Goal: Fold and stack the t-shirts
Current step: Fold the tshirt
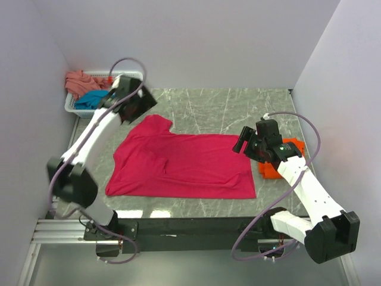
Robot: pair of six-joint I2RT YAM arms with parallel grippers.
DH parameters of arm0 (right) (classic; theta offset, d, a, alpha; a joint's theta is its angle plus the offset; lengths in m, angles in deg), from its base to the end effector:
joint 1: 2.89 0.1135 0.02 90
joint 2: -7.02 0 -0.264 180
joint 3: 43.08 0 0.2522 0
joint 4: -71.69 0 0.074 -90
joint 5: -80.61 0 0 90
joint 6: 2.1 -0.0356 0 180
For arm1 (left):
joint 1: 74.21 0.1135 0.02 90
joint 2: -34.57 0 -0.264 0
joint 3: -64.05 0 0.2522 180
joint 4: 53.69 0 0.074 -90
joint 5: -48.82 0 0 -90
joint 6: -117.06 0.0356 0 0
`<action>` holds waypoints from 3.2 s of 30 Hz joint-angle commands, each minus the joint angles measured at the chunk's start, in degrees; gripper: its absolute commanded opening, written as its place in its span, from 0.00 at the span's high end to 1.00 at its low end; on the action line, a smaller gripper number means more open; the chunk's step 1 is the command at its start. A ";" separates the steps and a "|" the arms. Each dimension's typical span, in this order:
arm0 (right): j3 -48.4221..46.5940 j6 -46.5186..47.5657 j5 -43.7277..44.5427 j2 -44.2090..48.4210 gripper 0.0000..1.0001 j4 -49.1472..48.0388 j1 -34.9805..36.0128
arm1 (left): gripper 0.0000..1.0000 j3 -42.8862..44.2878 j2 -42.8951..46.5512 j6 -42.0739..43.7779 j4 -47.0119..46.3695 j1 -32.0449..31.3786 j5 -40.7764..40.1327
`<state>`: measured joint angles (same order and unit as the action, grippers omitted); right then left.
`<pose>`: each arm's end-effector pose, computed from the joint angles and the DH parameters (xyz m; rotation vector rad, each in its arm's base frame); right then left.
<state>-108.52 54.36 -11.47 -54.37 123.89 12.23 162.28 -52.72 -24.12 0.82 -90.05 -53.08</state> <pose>0.2104 0.0582 0.2815 0.3763 2.4276 0.4276 0.3233 -0.0841 0.3501 -0.8081 2.1929 -0.3500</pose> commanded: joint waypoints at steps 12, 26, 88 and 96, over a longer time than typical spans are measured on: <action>-2.55 1.90 8.94 -1.19 0.14 -2.31 -0.52 | 0.09 44.55 -44.89 10.57 6.97 -2.80 -9.45; -0.79 1.02 9.21 -2.87 0.14 -1.26 -0.70 | 0.39 45.09 -54.21 10.66 6.19 -2.80 -13.32; -37.27 -0.30 20.37 -57.71 0.54 3.85 -3.60 | 1.00 12.30 -29.00 14.00 -9.03 -3.32 -7.87; -35.07 0.05 19.75 -56.04 0.79 2.61 -3.60 | 1.00 12.48 -27.85 13.38 -8.41 -3.41 -9.45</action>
<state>-144.32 54.51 7.63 -112.05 126.93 8.86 174.24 -84.93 -10.07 -7.48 -93.15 -60.97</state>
